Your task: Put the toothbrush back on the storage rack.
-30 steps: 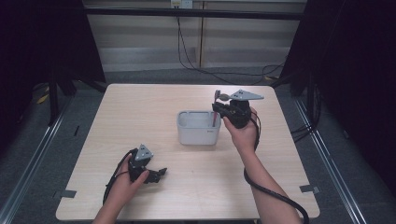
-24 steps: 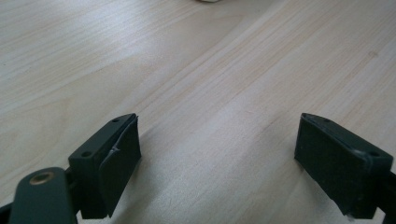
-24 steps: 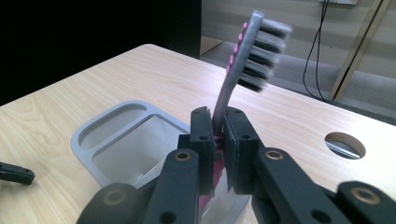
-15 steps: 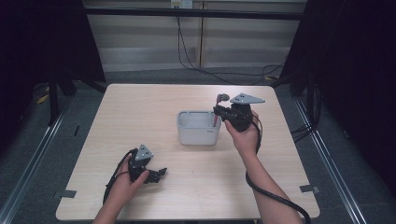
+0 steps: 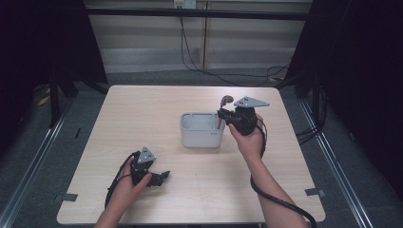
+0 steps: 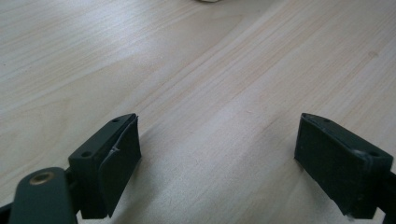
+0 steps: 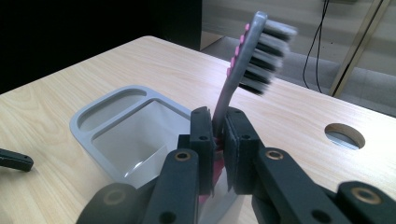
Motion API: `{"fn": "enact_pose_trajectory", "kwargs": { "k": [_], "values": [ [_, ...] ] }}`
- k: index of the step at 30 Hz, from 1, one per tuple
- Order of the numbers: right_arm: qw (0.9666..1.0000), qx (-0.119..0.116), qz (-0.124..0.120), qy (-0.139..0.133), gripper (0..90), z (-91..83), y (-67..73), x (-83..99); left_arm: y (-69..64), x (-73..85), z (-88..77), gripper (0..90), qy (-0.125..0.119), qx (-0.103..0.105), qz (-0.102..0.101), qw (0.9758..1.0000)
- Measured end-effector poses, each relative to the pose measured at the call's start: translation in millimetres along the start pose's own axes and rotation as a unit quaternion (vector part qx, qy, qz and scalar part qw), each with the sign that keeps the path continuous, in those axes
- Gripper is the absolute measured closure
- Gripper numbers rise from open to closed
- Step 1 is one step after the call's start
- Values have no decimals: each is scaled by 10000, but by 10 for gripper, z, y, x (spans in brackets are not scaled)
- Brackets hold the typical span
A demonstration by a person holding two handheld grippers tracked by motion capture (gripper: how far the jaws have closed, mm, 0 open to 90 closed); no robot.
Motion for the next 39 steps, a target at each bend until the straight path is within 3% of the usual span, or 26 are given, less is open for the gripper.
{"fn": "enact_pose_trajectory", "kwargs": {
  "k": [39],
  "values": [
    [9999, 68, -69, 64, 785, 15, -1, 62, 0, 0, 0, 139, 1, 0, 3, 10000]
  ]
}}
Point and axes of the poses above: each handheld gripper's, and its own axes: z roughly forward along the jaws, x roughly out of its underside, y roughly to its left, the point moved 7 cm from there along z, roughly forward along the jaws, and after that the axes turned 1 degree about -x, right-handed, at the moved point
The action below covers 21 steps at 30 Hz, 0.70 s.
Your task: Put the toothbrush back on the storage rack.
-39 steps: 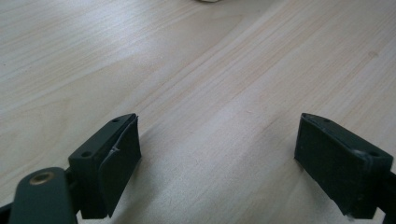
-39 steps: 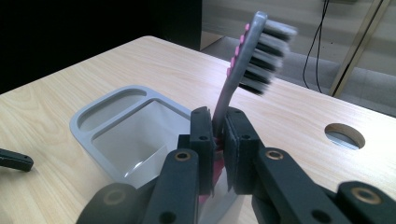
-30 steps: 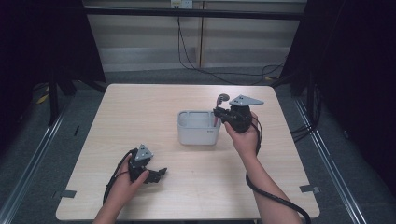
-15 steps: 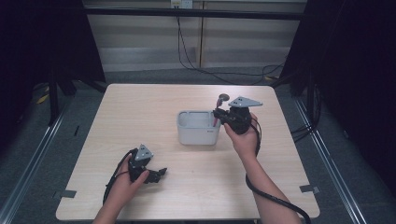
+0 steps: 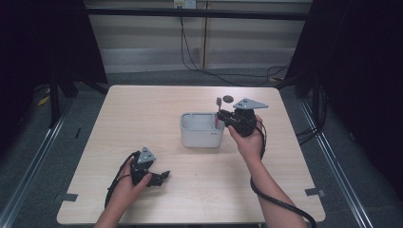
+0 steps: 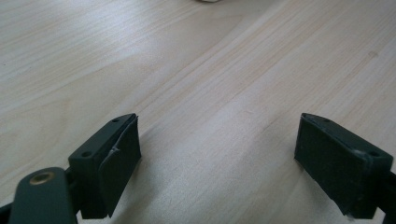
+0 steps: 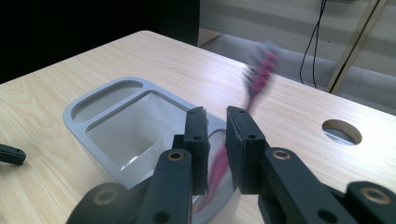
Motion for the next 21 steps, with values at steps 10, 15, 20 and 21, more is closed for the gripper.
{"fn": "enact_pose_trajectory", "kwargs": {
  "k": [10, 15, 20, 21],
  "values": [
    [10000, 25, -15, 16, 768, -5, -10, -4, 0, 0, 0, 139, 1, 0, 1, 10000],
    [10000, 40, -18, 42, 734, -15, -23, -12, -1, 0, 0, 138, 3, 5, -5, 10000],
    [10000, 53, 25, 54, 701, -28, -40, -19, -1, 0, 0, 138, 2, 2, -2, 10000],
    [10000, 46, 33, 52, 690, -30, -43, -22, 0, 0, 1, 138, -3, 4, -3, 10000]
  ]
}}
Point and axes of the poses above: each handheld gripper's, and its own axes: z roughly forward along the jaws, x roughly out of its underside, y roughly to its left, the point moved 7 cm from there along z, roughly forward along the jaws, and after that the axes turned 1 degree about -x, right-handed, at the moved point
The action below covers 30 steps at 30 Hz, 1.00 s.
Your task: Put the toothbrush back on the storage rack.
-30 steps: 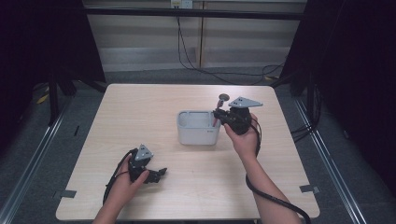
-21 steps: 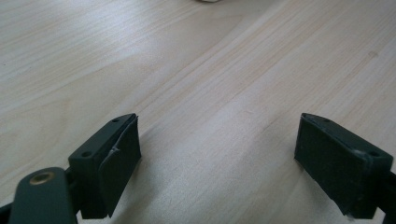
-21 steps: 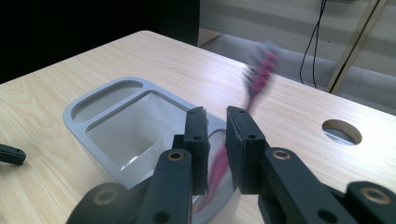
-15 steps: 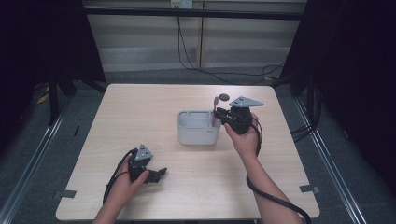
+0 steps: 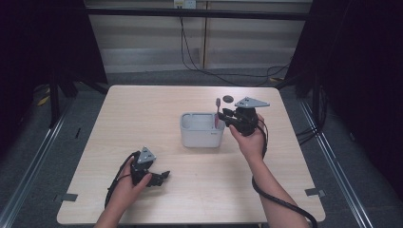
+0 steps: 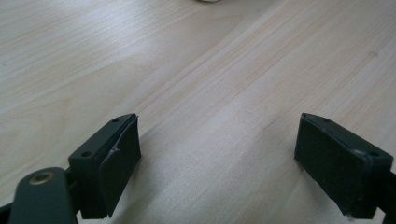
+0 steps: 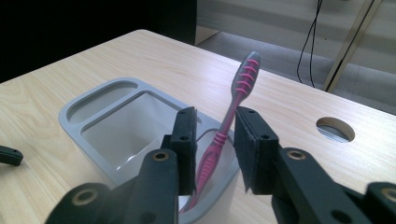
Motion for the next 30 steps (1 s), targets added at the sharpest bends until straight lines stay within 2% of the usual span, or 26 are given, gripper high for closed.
{"fn": "enact_pose_trajectory", "kwargs": {
  "k": [11, 19, 22, 30],
  "values": [
    [9999, -61, 130, 59, 532, 5, 16, -10, 0, 0, 0, 139, 3, -2, -2, 10000],
    [9999, -71, 104, 62, 470, -7, 14, -27, -1, 0, 0, 138, 1, 11, -2, 10000],
    [9998, -114, 136, 123, 412, -12, 10, -25, 0, 0, -1, 138, 4, -1, 3, 10000],
    [9997, -129, 77, 166, 342, -67, -2, -44, -1, 0, 0, 138, -1, 5, -2, 10000]
  ]
}}
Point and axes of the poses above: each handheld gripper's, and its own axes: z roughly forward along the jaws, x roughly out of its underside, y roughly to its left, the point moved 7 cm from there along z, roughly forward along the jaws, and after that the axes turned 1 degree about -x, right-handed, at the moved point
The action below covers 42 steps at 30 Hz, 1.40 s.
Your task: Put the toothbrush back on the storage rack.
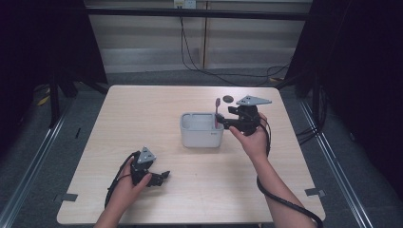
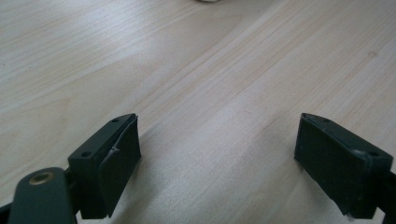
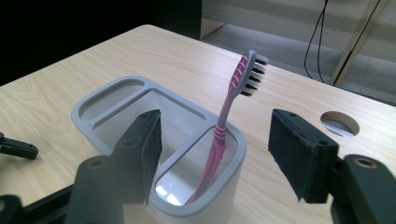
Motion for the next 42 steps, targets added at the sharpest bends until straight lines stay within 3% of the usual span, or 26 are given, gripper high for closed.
{"fn": "enact_pose_trajectory", "kwargs": {
  "k": [24, 42],
  "values": [
    [9994, -216, -209, 141, 239, -148, 46, 31, 0, 0, 0, 138, 0, 1, 3, 10000],
    [9981, -360, -350, 368, 224, -263, -8, 256, 1, 0, -1, 138, 5, -4, 6, 10000]
  ]
}}
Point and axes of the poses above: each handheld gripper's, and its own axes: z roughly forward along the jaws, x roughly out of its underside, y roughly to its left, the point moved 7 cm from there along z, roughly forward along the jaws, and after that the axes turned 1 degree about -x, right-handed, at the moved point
